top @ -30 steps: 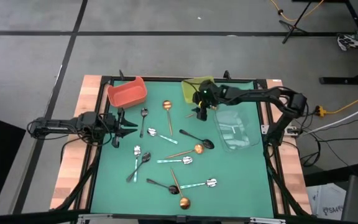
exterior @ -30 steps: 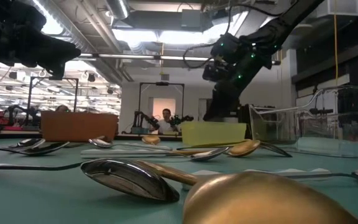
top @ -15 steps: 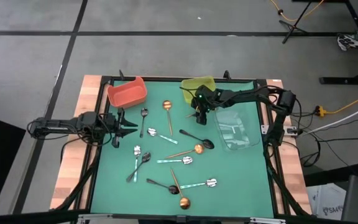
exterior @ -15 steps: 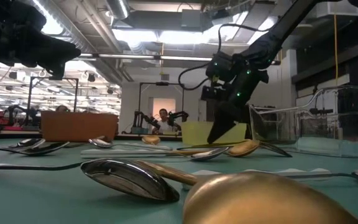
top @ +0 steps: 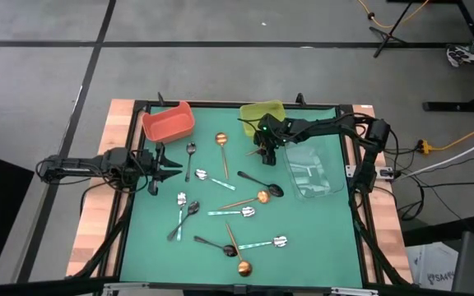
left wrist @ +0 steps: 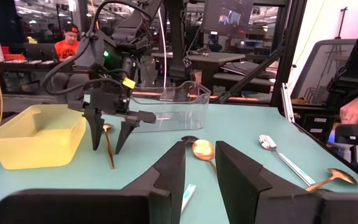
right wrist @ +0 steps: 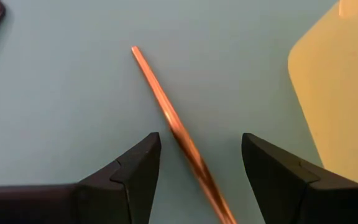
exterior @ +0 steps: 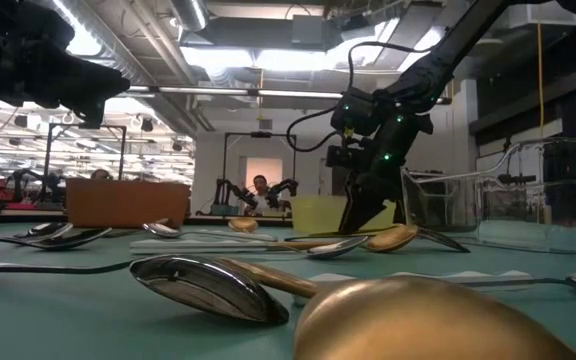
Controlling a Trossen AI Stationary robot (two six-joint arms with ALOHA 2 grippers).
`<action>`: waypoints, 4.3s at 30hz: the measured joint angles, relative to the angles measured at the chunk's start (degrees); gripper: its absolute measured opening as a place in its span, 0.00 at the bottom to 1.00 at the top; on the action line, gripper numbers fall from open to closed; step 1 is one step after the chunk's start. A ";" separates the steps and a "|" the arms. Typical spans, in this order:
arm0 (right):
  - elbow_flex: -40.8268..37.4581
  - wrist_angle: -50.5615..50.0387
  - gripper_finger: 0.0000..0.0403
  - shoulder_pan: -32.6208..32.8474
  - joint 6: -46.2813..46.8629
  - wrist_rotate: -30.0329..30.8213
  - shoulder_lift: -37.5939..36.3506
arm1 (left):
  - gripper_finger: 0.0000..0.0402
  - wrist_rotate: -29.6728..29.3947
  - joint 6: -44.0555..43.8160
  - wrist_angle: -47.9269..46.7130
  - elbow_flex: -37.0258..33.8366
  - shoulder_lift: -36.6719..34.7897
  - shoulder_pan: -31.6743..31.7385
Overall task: Sort silverware by color (type)
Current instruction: Put the top right gold spoon into the transparent bin
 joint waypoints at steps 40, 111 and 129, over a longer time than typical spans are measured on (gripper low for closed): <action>-0.22 -0.71 0.07 -0.04 -1.81 -0.48 0.09 | 0.21 -0.01 0.00 0.00 0.01 0.00 0.00; -0.20 -16.10 0.02 0.00 14.09 1.20 -46.18 | 0.21 -1.49 0.00 0.24 0.00 0.02 -0.02; -0.17 -38.28 0.01 2.98 34.86 -2.92 -56.32 | 0.21 -1.49 0.00 0.24 0.00 0.02 0.00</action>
